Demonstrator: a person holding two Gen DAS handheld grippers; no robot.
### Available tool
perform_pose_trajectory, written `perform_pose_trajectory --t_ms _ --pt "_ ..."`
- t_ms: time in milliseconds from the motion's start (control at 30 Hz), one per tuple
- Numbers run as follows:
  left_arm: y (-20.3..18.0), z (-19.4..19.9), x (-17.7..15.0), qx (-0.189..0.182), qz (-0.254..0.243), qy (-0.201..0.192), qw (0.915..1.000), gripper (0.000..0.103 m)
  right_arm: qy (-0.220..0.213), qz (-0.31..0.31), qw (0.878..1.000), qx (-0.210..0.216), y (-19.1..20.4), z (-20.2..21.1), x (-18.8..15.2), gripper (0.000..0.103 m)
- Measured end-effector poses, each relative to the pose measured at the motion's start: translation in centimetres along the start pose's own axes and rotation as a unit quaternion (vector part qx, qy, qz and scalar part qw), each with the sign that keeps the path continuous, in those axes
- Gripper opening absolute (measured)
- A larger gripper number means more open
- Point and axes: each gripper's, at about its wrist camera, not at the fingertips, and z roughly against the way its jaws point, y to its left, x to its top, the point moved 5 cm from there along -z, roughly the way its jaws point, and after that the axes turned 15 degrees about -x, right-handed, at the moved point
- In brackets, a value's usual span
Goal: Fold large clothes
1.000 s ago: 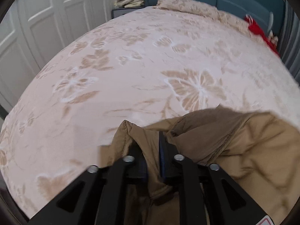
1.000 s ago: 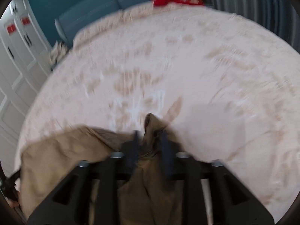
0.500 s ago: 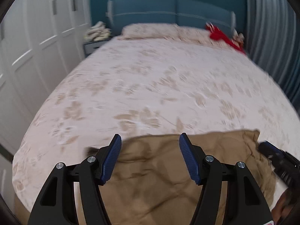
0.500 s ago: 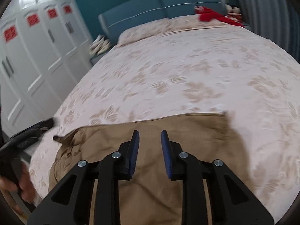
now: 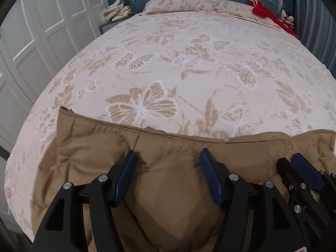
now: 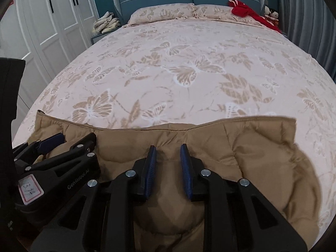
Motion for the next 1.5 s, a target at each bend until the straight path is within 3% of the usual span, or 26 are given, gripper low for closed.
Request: perform_pose_trajectory --t_ms 467,1267,1400,1500 --pt "0.2 -2.6 -0.9 0.016 -0.005 -0.017 0.9997 0.065 0.01 -0.001 1.0 0.007 0.8 -3.3 -1.5 0.02" --pt "0.5 -3.7 -1.1 0.015 0.009 -0.043 0.9989 0.066 -0.01 -0.015 1.0 0.009 0.9 -4.5 -1.6 0.019" --pt "0.7 -3.4 -0.8 -0.003 0.015 -0.035 0.9993 0.067 -0.005 -0.004 1.0 0.0 1.1 -4.3 -1.3 0.02" --pt "2.0 -0.7 -0.5 -0.065 0.048 -0.008 0.9967 0.069 0.029 0.016 0.999 -0.002 1.1 -3.7 -0.5 0.021"
